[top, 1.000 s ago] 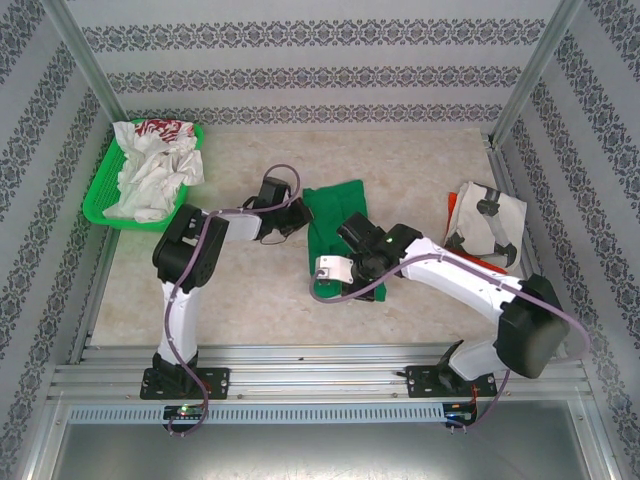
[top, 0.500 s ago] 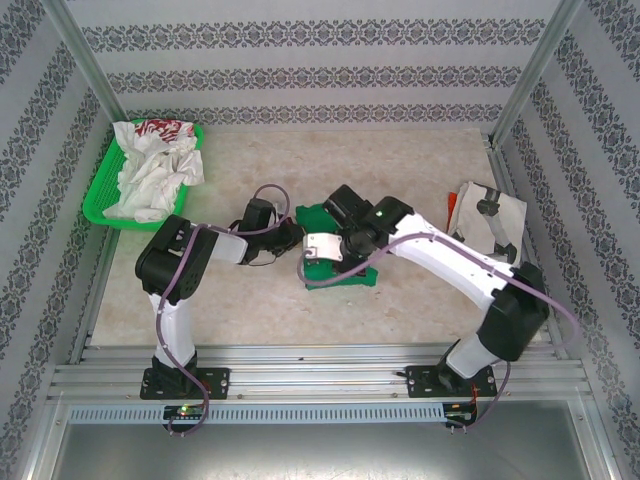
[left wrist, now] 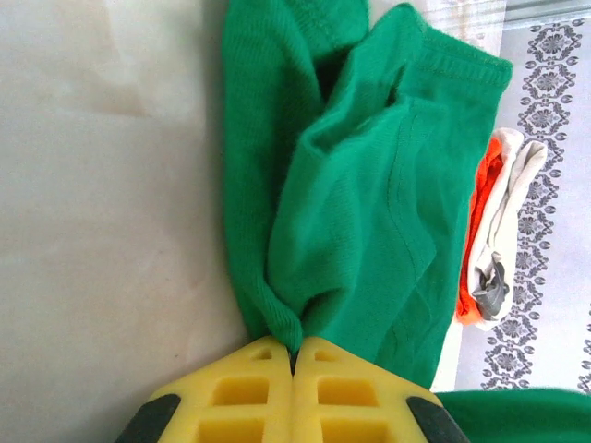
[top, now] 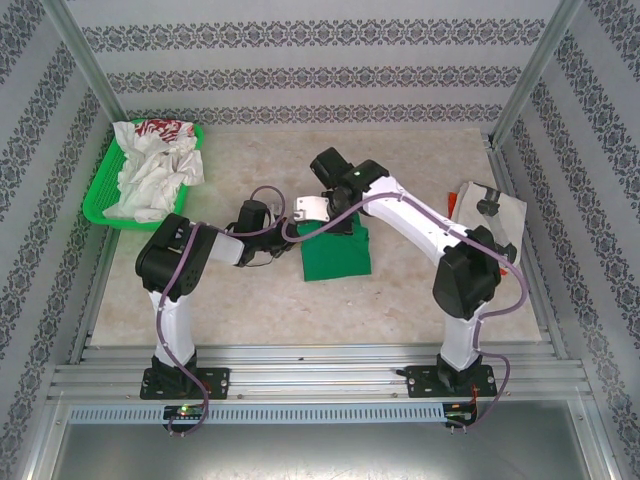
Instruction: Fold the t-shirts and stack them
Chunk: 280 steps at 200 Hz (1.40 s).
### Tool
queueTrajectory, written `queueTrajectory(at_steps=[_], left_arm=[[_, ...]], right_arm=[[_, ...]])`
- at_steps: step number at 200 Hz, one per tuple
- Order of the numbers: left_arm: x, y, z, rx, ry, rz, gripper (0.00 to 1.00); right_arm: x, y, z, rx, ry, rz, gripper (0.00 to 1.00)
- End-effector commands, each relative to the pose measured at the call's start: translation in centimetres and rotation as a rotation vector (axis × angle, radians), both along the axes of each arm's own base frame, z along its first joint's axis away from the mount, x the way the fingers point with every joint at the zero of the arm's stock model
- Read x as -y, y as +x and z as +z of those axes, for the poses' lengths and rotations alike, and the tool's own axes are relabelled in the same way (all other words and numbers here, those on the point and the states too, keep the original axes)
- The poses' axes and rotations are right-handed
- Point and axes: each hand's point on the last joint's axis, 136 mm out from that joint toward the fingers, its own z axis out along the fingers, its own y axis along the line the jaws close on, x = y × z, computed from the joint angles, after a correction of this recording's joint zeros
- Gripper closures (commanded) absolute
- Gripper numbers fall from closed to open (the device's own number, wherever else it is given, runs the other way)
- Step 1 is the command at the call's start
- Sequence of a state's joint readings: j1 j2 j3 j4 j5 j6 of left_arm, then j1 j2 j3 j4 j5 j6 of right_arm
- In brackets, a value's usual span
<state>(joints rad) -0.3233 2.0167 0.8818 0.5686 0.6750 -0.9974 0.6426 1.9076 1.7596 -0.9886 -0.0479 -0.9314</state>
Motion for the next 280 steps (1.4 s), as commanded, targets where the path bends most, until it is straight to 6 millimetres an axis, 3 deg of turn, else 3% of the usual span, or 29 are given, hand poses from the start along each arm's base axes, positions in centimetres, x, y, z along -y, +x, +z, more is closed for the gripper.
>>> queueTrajectory(at_steps=[1,69,124,280], left_arm=[[-3.1,-3.6,-6.9,-0.225,0.124,0.017,1.0],[-3.3,-3.1,-7.2,-0.201,0.155,-0.022,1.0],[-4.0,-3.2,-7.5,-0.214,0.154,0.001,1.0],[-4.3,-3.0,-7.3,-0.219,0.138,0.033,1.0]], right_arm=[[-0.1,1.9,0.3,0.035,-0.021,0.026,1.0],[-1.7,5.9,-0.9,0.049,-0.004,0.014,1.0],[-1.3,8.4,-2.9,0.044,-0.033,-0.042,1.0],[-1.7,11.8,-8.8,0.044,-0.05,-0.081,0.99]])
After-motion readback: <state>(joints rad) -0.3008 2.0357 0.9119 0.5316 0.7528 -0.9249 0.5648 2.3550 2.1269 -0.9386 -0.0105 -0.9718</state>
